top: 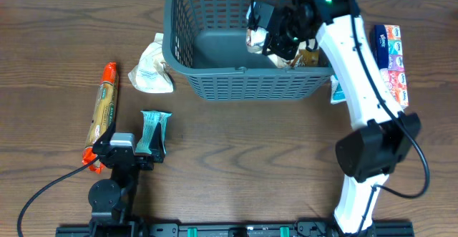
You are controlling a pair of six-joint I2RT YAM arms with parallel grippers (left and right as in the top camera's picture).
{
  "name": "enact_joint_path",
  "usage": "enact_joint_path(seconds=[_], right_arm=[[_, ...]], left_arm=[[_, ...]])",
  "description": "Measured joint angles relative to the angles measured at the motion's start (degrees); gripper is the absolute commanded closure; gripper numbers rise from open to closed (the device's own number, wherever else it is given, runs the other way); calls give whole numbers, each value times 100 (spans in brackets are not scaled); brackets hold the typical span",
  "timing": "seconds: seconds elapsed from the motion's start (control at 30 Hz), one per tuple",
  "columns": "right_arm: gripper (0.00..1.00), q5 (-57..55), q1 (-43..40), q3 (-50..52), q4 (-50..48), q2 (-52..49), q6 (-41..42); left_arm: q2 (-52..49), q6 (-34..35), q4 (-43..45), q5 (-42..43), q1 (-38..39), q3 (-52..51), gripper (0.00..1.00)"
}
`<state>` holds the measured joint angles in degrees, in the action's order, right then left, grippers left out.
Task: Pack container
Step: 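Lift the rice bag with the right gripper and carry it over the basket, then open the right gripper to drop the rice bag into the basket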
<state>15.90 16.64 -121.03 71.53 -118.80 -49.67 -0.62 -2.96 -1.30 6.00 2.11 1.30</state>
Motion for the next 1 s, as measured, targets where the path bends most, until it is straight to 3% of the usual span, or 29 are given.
enact_joint_path(seconds=[0.13, 0.17, 0.2, 0.23, 0.27, 0.7, 1.0], right_arm=[[98, 22, 0, 2, 59, -186, -4], [83, 28, 0, 2, 70, -208, -4], [61, 39, 0, 2, 85, -214, 11], [30, 50, 0, 2, 105, -219, 11], [8, 79, 0, 2, 111, -221, 4], [1, 125, 0, -68, 111, -219, 184], [1, -144, -98, -925, 168, 245, 1067]], left_arm=[[0, -2, 0, 0, 0, 0, 1], [0, -2, 0, 0, 0, 0, 1], [0, -2, 0, 0, 0, 0, 1], [0, 0, 0, 0, 0, 0, 1], [0, -2, 0, 0, 0, 0, 1], [0, -2, 0, 0, 0, 0, 1], [0, -2, 0, 0, 0, 0, 1]])
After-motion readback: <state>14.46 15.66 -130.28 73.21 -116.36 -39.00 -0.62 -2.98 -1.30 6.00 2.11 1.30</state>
